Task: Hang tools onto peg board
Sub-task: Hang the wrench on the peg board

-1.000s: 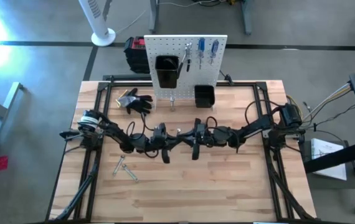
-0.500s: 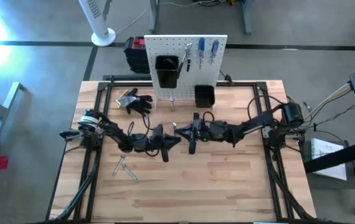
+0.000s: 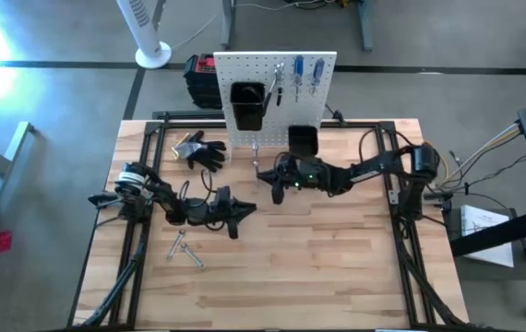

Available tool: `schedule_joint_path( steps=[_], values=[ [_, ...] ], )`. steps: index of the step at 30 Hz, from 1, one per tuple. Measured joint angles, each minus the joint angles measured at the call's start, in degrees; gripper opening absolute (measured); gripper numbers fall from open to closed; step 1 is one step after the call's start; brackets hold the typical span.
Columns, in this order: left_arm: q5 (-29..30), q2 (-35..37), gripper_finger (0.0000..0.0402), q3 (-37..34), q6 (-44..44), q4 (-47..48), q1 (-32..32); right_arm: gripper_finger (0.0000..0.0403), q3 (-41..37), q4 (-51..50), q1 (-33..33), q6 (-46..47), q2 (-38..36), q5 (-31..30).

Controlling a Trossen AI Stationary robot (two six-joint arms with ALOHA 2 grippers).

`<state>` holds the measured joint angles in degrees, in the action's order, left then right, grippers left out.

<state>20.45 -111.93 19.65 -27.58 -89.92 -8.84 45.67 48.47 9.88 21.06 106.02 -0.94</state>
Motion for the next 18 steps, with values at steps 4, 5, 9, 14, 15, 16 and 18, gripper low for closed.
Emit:
schedule_joint_path(
  steps=[4, 5, 9, 14, 15, 16, 18],
  values=[
    [0.09, 0.12, 0.0038, 0.03, 0.86, -0.05, 0.00, 0.0000, 1.50, -0.53, 1.09, 3.44, 3.32, 1.04],
    [0.09, 0.14, 0.0038, 0.03, 0.91, -0.06, 0.00, 0.0000, 1.86, -0.77, 1.20, 4.35, 4.17, 1.03],
    [0.11, 0.17, 0.0039, -0.02, 0.95, -0.06, 0.02, 0.0000, 3.74, 0.24, 2.19, 9.01, 7.22, 3.46],
    [0.15, 0.34, 0.0039, -0.54, 0.95, -0.06, 0.02, 0.0000, 4.65, -0.35, 2.32, 11.87, 9.49, 0.99],
    [0.15, 0.34, 0.0039, -0.61, 0.93, -0.07, 0.02, 0.0000, 4.71, 0.24, 2.15, 12.27, 9.23, -0.29],
    [0.14, 0.39, 0.0039, -0.80, 0.87, -0.08, 0.02, 0.0000, 4.72, 0.58, 2.07, 12.53, 9.09, -1.59],
    [0.15, 0.47, 0.0039, -1.16, 0.54, -0.07, 0.01, 0.0000, 4.50, 0.18, 2.14, 12.97, 8.65, -3.25]
  ],
)
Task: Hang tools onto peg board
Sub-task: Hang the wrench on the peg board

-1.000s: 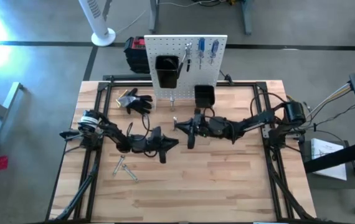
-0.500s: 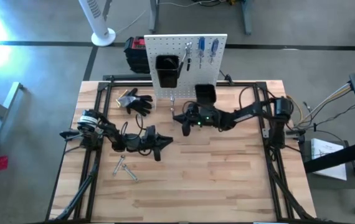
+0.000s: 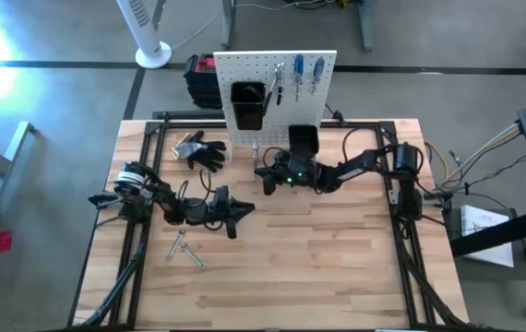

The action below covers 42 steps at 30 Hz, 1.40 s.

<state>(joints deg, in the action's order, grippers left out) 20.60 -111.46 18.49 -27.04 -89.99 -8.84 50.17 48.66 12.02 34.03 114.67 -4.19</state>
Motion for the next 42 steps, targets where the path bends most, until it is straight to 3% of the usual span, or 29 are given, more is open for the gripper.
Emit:
schedule_joint_path(
  steps=[14, 42],
  values=[
    [0.01, 0.02, 0.0039, -0.65, 0.15, -0.01, 0.02, 0.0000, -0.12, -4.61, 0.65, 5.78, -0.89, -0.39],
    [0.01, 0.02, 0.0039, -0.65, 1.04, -0.01, 0.02, 0.0000, 2.96, -7.14, -0.29, 2.33, -1.37, 1.58]
  ],
)
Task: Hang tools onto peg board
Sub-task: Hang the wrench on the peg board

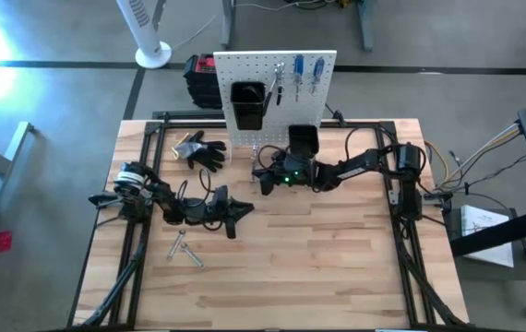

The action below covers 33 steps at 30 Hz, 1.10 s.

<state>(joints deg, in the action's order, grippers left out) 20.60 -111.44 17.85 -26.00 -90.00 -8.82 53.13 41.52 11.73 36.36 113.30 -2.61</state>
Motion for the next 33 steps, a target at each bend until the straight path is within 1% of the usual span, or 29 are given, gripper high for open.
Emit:
schedule_joint_path(
  steps=[3, 13, 18, 26, 29, 33],
  values=[
    [0.00, 0.00, 0.0039, 0.00, 0.00, 0.00, 0.00, 0.0000, 0.26, -2.43, 0.50, -0.11, 0.00, -0.29],
    [-0.01, 0.00, 0.0039, 0.00, 0.00, 0.00, 0.00, 0.0000, 0.17, -2.42, 0.93, 0.02, 0.00, -1.96],
    [-0.02, 0.00, 0.0039, 0.00, 0.00, 0.00, 0.00, 0.0000, 0.17, -4.99, 1.86, 2.25, 0.00, -3.68],
    [-0.09, 0.48, 0.0039, 0.01, -1.12, 0.02, 0.00, 0.0000, 0.17, -5.42, 1.90, 2.58, 0.00, -5.38],
    [-0.13, 1.23, 0.0039, 0.00, -1.50, 0.05, -0.12, 0.0011, 0.17, -5.56, 1.90, 2.61, 0.00, -5.57],
    [-0.13, 2.57, 0.0039, 0.00, -1.55, 0.06, -0.13, 0.0043, 0.10, -5.92, 1.96, 4.31, 0.00, -5.93]
  ],
)
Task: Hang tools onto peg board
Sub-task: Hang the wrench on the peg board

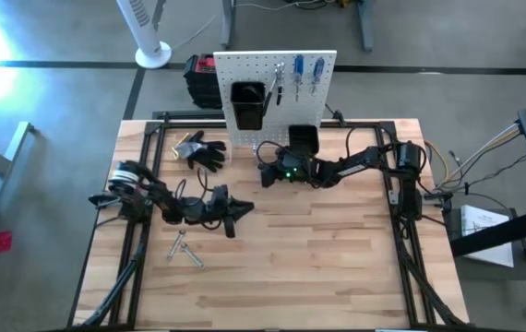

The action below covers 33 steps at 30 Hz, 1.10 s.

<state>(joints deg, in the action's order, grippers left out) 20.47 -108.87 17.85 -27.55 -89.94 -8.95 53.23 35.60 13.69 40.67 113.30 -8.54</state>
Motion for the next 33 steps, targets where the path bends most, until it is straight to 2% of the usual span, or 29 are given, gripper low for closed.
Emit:
schedule_joint_path(
  steps=[7, 13, 18, 22, 26, 33],
  values=[
    [0.00, 1.79, 0.0039, 0.00, 1.88, 0.21, -0.20, 0.0106, -0.07, -3.48, -0.34, 2.80, -0.84, 1.69],
    [-0.02, 2.79, 0.0039, 0.01, 2.31, 1.87, -0.23, 0.0131, -0.09, -5.50, -1.72, 2.46, -1.11, 3.66],
    [0.31, 2.79, 0.0039, 0.00, 3.12, 2.00, 0.37, 0.0128, -0.11, -5.56, -3.85, 0.83, -1.29, 7.82],
    [4.32, 2.81, 0.0039, 0.02, 3.08, 3.61, 1.80, 0.0118, -0.33, -5.99, -7.08, -4.27, -2.52, 9.32],
    [3.28, 2.81, 0.0038, 0.02, 3.05, 5.00, 4.81, 0.0106, -1.28, -10.01, -10.40, -9.32, -6.29, 6.90],
    [-3.71, 3.14, 0.0038, 1.56, 3.30, 10.79, 12.13, 0.0083, -4.33, -25.82, -13.66, -19.35, -19.23, -0.65]
  ],
)
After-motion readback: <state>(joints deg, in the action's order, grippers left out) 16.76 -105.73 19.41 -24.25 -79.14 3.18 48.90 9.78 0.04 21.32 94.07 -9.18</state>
